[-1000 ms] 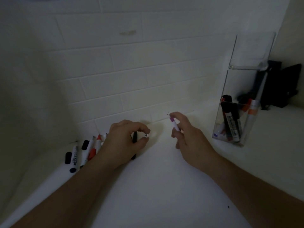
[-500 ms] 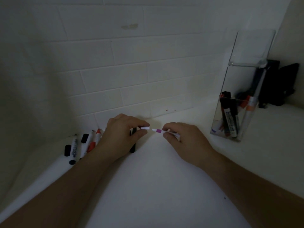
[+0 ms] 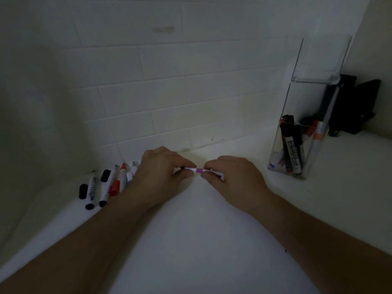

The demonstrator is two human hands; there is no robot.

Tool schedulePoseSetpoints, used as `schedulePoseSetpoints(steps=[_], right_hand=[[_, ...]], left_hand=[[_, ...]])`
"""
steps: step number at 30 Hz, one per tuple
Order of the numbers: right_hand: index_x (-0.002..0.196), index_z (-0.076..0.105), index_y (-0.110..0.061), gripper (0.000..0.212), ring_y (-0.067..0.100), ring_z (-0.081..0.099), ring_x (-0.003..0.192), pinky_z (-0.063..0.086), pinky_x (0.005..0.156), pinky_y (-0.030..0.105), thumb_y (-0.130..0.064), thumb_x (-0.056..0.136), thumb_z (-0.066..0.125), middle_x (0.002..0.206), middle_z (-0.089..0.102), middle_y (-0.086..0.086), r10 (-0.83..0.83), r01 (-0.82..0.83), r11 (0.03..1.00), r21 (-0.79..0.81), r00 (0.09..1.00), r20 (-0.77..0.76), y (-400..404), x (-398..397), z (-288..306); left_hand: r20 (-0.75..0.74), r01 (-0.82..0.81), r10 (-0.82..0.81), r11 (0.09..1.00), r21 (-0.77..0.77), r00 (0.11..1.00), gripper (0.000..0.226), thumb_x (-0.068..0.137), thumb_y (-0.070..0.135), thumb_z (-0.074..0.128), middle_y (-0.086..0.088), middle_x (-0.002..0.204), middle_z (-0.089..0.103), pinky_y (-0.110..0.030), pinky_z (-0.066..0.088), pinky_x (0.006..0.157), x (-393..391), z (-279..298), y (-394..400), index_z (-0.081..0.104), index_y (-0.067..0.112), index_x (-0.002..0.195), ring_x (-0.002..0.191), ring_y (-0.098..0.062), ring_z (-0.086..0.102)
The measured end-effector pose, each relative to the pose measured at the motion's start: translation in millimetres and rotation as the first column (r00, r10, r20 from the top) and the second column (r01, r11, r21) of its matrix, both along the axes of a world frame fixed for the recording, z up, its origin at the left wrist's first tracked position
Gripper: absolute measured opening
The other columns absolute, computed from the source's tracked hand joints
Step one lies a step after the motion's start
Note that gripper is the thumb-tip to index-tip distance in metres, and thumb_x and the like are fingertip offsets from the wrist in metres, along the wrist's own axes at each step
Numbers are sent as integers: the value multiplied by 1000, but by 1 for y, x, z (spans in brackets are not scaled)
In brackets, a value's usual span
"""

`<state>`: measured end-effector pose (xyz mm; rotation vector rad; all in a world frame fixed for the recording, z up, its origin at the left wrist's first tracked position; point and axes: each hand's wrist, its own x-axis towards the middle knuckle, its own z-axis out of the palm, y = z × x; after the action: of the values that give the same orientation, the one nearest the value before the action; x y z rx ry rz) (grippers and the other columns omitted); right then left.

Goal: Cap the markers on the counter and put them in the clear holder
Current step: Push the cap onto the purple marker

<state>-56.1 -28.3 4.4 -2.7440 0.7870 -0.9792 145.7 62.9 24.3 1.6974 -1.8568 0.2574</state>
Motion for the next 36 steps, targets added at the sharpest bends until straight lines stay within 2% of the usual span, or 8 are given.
schedulePoseSetpoints(steps=[10,12,16,20,26,30,34,36], right_hand=[[93,74,-28,36,10,59,71,49,66,39,-54,97,48,78,67,-8,78,-88,992,92,991,112,6,-4,8],[102,71,-33,34,11,60,76,50,69,39,-53,98,45,84,69,-9,62,-64,994,87,998,22,8,-4,11],[123,60,-33,26,21,47,79,41,69,39,-33,104,42,82,64,-5,-77,1,969,-248,951,-298,19,-8,24],[115,59,-21,24,15,55,72,53,69,39,-31,107,38,80,58,-2,-86,61,992,-107,965,-249,21,-20,70],[111,64,-14,18,20,60,83,52,79,35,-27,100,57,100,63,5,-244,310,910,-274,937,248,-9,-84,153],[114,65,-16,21,22,65,81,48,78,29,-29,100,60,97,68,2,-401,439,854,-279,897,185,-30,-121,159],[144,37,-33,50,16,67,73,58,68,33,-25,100,59,94,67,-6,-439,442,890,-112,897,54,-34,-130,132],[143,38,-36,44,15,65,64,60,60,35,-26,103,52,88,69,-2,-483,479,871,-110,875,-20,-37,-130,121]], left_hand=[[-10,29,-30,996,-89,1000,13,73,28,75,9,68,70,-30,43,69,-12,6,4,80,29,85,73,-17,59],[28,30,-28,997,-69,999,15,75,33,72,9,70,72,-34,46,71,-13,5,3,81,30,87,73,-19,60],[-35,-35,33,998,-58,999,15,84,45,74,20,81,68,-30,37,74,-20,8,3,74,37,97,82,-10,56],[-191,-43,23,994,-102,981,34,88,46,69,26,94,58,-26,40,73,-29,8,6,52,39,116,87,-2,50],[82,207,-201,975,-75,976,31,93,44,56,17,106,67,-40,48,88,-40,-3,12,62,33,122,99,-12,58],[216,383,-362,921,-65,907,20,93,32,62,9,110,69,-40,47,83,-48,-16,7,73,29,110,100,-16,60],[268,425,-399,904,-42,877,16,95,33,61,10,109,68,-38,47,83,-54,-21,9,74,31,106,101,-14,58],[281,444,-419,895,-31,864,16,96,33,60,10,107,68,-38,47,83,-55,-20,11,74,30,104,100,-13,59]])
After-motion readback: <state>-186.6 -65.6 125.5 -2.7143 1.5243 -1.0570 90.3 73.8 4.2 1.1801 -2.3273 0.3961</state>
